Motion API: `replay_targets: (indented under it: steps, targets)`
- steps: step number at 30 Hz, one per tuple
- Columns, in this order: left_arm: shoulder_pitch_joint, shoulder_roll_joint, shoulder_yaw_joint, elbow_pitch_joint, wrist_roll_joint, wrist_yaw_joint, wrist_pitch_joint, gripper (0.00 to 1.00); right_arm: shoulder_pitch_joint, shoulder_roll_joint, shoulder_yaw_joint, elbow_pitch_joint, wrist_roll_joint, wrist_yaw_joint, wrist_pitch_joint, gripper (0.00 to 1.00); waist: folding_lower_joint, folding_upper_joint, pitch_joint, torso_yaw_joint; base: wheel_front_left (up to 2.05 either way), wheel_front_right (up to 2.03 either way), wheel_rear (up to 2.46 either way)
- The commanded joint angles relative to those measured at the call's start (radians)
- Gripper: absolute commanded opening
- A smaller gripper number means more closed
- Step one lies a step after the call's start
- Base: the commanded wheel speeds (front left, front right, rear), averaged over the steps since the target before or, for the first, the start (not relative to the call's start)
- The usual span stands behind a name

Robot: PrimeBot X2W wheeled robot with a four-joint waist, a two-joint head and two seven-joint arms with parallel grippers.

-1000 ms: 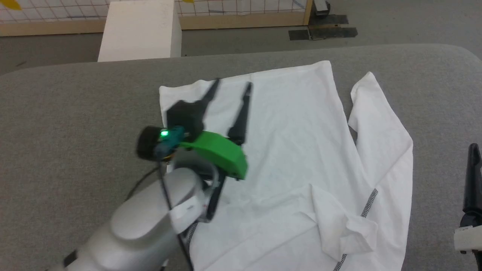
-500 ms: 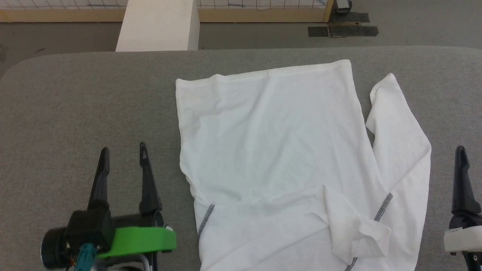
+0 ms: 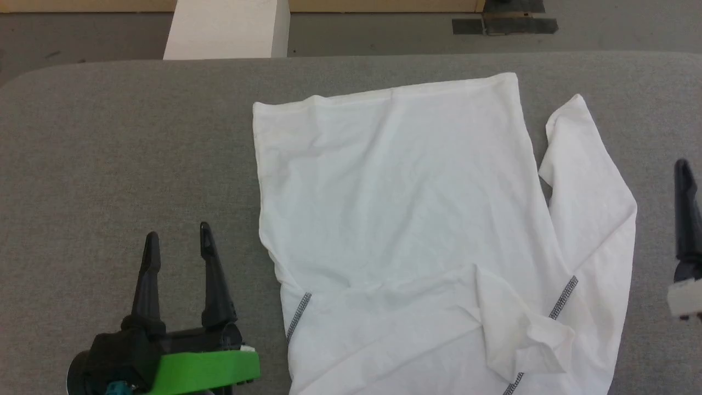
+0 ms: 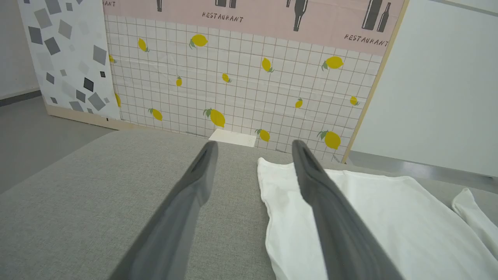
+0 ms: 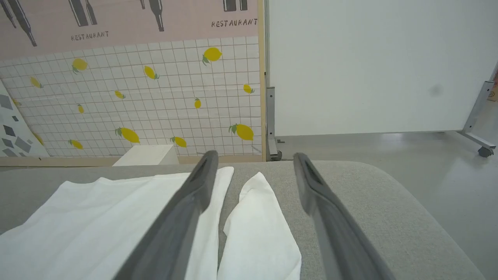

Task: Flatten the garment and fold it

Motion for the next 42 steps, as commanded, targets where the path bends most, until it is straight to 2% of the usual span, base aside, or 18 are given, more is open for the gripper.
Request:
replay_targets:
  steps: [1, 6, 13, 18, 23, 28, 36, 37, 38, 39, 42]
  targets:
    - [0.009, -0.014, 0.012, 0.003, 0.021, -0.017, -0.004, 1.00, -0.051, -0.040, 0.009, 0.010, 0.032, -0.002, 0.029, 1.00, 0.0000, 0.0000, 0.041, -0.014, 0.00, 0.00, 0.00]
    - [-0.006, -0.053, 0.050, 0.002, 0.066, -0.066, -0.004, 1.00, -0.229, -0.202, 0.038, 0.066, 0.147, -0.002, 0.165, 1.00, 0.0000, 0.0000, 0.129, -0.022, 0.00, 0.00, 0.00]
    - [-0.074, -0.087, 0.055, -0.005, 0.136, -0.124, -0.004, 1.00, -0.494, -0.367, 0.112, 0.199, 0.265, -0.002, 0.372, 1.00, 0.0000, 0.0000, 0.287, -0.013, 0.00, 0.00, 0.00]
    - [-0.125, -0.116, 0.039, -0.012, 0.180, -0.149, -0.004, 1.00, -0.613, -0.427, 0.137, 0.307, 0.313, -0.002, 0.502, 1.00, 0.0000, 0.0000, 0.368, 0.015, 0.00, 0.00, 0.00]
    - [-0.159, -0.142, 0.019, -0.003, 0.205, -0.173, -0.004, 1.00, -0.667, -0.482, 0.176, 0.378, 0.322, -0.002, 0.560, 1.00, 0.0000, 0.0000, 0.415, 0.053, 0.00, 0.00, 0.00]
    - [-0.172, -0.165, 0.012, 0.014, 0.214, -0.191, -0.004, 1.00, -0.682, -0.520, 0.217, 0.415, 0.345, -0.002, 0.590, 1.00, 0.0000, 0.0000, 0.439, 0.089, 0.00, 0.00, 0.00]
    - [-0.171, -0.189, 0.011, 0.036, 0.220, -0.220, -0.004, 1.00, -0.688, -0.561, 0.268, 0.460, 0.350, -0.002, 0.580, 1.00, 0.0000, 0.0000, 0.447, 0.141, 0.00, 0.00, 0.00]
    - [-0.170, -0.192, 0.012, 0.038, 0.220, -0.223, -0.004, 1.00, -0.688, -0.566, 0.277, 0.466, 0.350, -0.002, 0.580, 0.67, 0.0000, 0.0000, 0.447, 0.143, 0.00, 0.00, 0.00]
    - [-0.168, -0.195, 0.013, 0.040, 0.220, -0.225, -0.004, 1.00, -0.688, -0.569, 0.282, 0.473, 0.350, -0.002, 0.581, 0.21, 0.0000, 0.0000, 0.446, 0.145, 0.00, 0.00, 0.00]
    - [-0.166, -0.197, 0.015, 0.043, 0.221, -0.228, -0.004, 1.00, -0.688, -0.572, 0.286, 0.480, 0.350, -0.002, 0.579, 0.00, 0.0000, 0.0000, 0.443, 0.146, 0.00, 0.00, 0.00]
    - [-0.158, -0.202, 0.025, 0.055, 0.222, -0.234, -0.004, 1.00, -0.690, -0.572, 0.280, 0.501, 0.341, -0.002, 0.557, 0.00, 0.0000, 0.0000, 0.421, 0.139, 0.00, 0.00, 0.00]
